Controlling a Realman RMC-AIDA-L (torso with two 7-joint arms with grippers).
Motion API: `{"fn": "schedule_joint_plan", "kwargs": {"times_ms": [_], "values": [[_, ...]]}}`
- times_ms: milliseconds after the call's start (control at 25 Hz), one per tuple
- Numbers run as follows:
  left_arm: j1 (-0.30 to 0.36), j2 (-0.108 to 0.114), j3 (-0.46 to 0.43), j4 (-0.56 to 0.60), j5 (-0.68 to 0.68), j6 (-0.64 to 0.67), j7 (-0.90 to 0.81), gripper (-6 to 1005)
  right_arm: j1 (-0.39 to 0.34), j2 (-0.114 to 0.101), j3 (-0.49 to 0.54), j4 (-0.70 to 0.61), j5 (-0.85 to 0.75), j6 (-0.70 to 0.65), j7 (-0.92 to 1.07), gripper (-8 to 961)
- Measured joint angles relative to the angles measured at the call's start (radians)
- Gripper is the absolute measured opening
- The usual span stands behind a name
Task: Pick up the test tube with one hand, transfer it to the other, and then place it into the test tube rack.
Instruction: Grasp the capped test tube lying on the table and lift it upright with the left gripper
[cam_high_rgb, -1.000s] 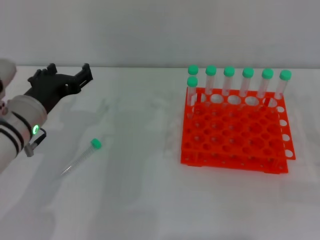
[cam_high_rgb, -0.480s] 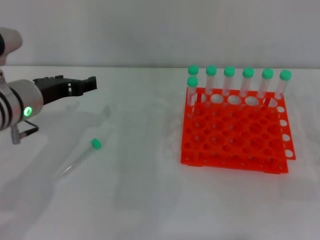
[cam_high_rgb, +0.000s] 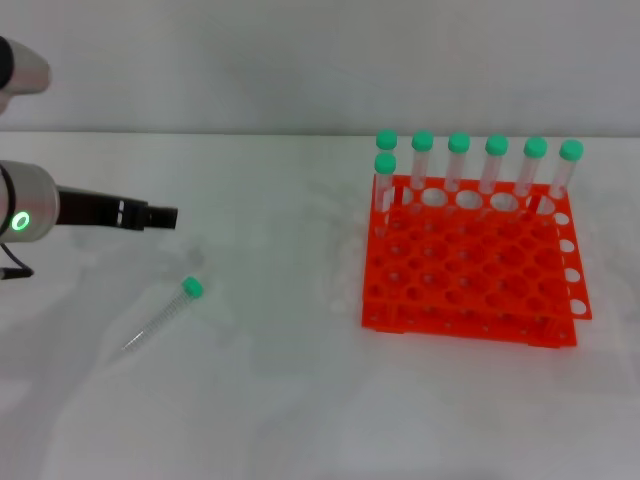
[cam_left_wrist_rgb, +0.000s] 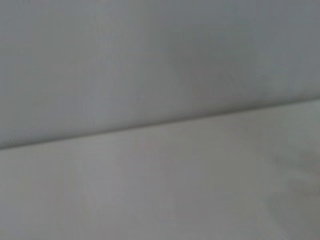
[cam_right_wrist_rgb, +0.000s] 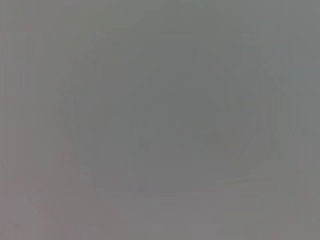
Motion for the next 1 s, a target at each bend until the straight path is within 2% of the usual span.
{"fn": "schedule_joint_plan", "kwargs": {"times_ms": [240,1000], "values": [[-0.021,-0.002,0.002,0.004,0.049,0.094,0.002,884,0.003,0.000,0.000,0.000,0.002,0.000,0.000,885],[0.022,-0.006,0.010,-0.014,0.038,0.178,0.021,883,0.016,0.000,0.000,0.000,0.000,0.012,0.000,886]]}}
